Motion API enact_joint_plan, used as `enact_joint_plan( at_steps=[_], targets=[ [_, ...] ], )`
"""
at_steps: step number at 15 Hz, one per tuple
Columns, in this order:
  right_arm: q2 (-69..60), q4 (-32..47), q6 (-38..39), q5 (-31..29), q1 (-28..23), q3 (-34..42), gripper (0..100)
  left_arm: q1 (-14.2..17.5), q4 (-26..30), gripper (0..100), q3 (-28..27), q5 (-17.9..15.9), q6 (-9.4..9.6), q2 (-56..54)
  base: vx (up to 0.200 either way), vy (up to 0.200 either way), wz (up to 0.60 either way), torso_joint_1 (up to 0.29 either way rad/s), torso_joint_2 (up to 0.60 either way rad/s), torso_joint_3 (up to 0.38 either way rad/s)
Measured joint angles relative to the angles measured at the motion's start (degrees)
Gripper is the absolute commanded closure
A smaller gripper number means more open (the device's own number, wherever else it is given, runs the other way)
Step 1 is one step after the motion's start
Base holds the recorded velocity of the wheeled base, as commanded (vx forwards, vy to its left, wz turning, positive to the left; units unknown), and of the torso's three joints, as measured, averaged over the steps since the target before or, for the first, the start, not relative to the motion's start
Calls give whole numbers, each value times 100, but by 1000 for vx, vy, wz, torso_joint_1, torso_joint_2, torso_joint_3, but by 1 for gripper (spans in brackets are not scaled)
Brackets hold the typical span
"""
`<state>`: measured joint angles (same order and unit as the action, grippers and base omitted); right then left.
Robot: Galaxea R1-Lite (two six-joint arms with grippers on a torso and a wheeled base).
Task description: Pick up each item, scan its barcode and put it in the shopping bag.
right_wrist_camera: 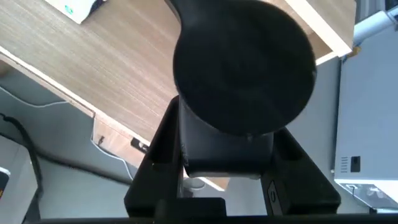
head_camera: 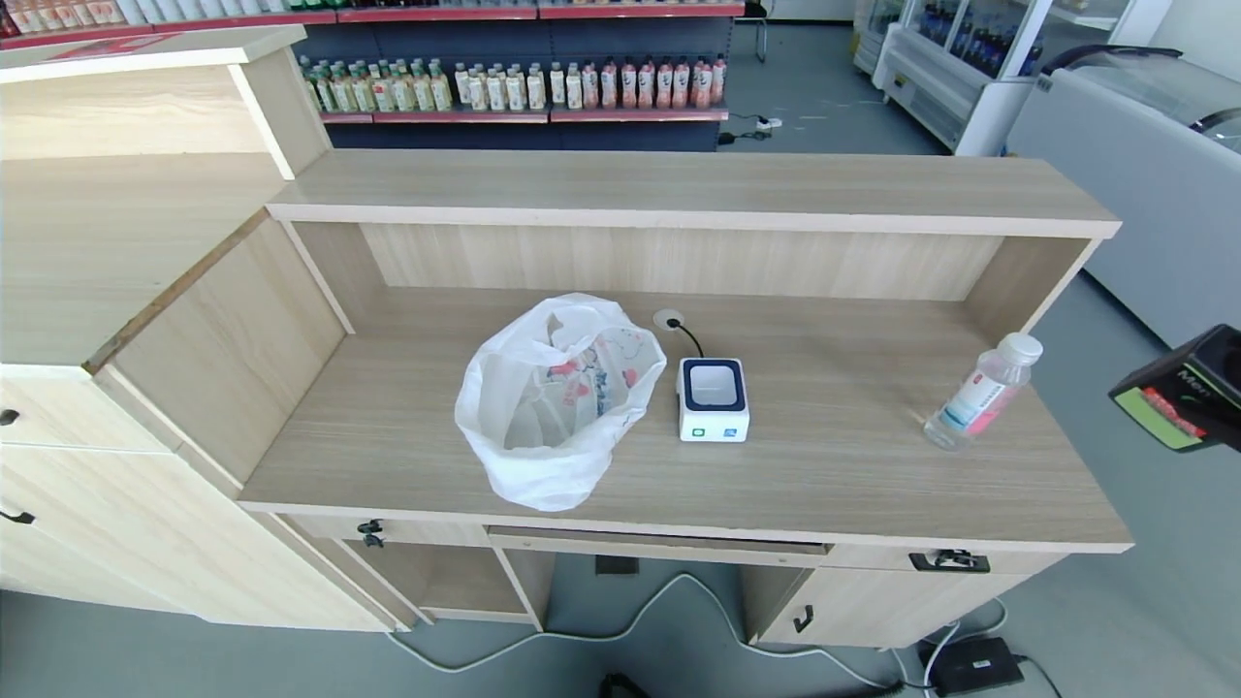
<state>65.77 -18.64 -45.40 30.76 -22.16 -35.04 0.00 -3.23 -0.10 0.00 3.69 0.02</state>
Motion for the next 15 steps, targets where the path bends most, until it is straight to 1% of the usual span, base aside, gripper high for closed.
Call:
enact_joint_plan(
  at_steps=[1, 2, 4, 5, 8, 9, 10, 11, 12, 15],
  targets=[
    [110, 28, 130, 6, 32, -73, 100, 0, 0, 0, 0, 0, 0, 0, 0, 0, 600, 7, 2, 2],
    [278, 11, 363, 9, 91, -254, 100, 0, 4, 0, 0, 0, -2, 0, 0, 0, 0, 0, 0, 0],
    [750, 17, 968, 9, 456, -722, 100, 5, 1, 0, 0, 0, 0, 0, 0, 0, 0, 0, 0, 0],
    [1054, 1, 1473, 20, 690, -1028, 100, 0, 0, 0, 0, 2, 0, 0, 0, 0, 0, 0, 0, 0],
    [2050, -177, 4117, 13, 1382, -2003, 100, 0, 0, 0, 0, 0, 0, 0, 0, 0, 0, 0, 0, 0],
    [2405, -523, 5133, 11, 1560, -2252, 100, -7, 1, 0, 0, 0, -2, 0, 0, 0, 0, 0, 0, 0],
    [2748, -774, 5793, 9, 1680, -2383, 100, -2, 0, 0, 0, 0, -2, 0, 0, 0, 0, 0, 0, 0],
    [3095, -998, 6114, -18, 1757, -2466, 100, 0, 0, 0, 0, 0, 0, 0, 0, 0, 0, 0, 0, 0],
    [3377, -1122, 6206, -24, 1818, -2466, 100, 0, 1, 0, 0, 0, -2, 0, 0, 0, 0, 0, 0, 0],
    [3972, -1209, 6116, -22, 1922, -2442, 100, 0, 0, 0, 0, 0, -2, 0, 0, 0, 0, 0, 0, 0]
  ],
)
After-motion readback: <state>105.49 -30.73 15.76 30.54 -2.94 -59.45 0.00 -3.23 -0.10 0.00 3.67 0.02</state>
